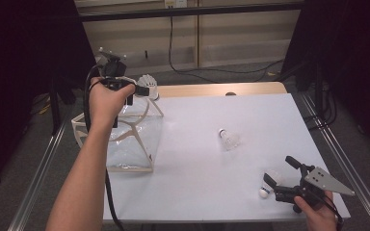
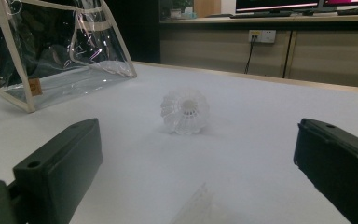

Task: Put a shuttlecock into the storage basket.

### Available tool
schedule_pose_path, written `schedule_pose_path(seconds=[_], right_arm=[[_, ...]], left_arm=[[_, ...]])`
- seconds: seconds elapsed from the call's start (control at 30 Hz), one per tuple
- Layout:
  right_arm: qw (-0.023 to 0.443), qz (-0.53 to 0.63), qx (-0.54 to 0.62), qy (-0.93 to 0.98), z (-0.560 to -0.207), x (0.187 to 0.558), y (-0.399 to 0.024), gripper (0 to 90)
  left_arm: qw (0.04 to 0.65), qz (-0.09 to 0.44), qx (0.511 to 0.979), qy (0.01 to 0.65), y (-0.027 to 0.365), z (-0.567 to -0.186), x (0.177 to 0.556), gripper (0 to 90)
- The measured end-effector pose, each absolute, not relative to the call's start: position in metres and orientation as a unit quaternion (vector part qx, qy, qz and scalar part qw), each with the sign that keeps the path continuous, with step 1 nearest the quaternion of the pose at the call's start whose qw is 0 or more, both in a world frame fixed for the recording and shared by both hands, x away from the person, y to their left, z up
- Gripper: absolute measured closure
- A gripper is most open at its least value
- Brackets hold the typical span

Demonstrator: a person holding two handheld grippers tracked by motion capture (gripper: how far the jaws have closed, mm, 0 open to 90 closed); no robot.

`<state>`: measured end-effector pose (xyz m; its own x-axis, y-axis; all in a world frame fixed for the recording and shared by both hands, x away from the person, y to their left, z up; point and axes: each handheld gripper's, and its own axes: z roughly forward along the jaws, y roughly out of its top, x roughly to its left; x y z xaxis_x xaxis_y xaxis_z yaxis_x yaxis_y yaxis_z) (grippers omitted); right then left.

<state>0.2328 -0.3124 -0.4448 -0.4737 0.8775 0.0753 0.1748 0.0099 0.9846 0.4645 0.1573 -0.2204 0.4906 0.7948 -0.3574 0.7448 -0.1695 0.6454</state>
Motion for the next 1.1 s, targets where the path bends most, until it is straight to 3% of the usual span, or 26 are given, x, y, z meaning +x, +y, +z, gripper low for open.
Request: schedule_pose_path(seconds=[1.1], right_arm=[[0.308,0.572,0.411,0.640,-0.445,0.233,-0.312,0.8]], left_arm=[[0.400,0.041,0.758,0.513,0.167,-0.206,0.466,89.5]])
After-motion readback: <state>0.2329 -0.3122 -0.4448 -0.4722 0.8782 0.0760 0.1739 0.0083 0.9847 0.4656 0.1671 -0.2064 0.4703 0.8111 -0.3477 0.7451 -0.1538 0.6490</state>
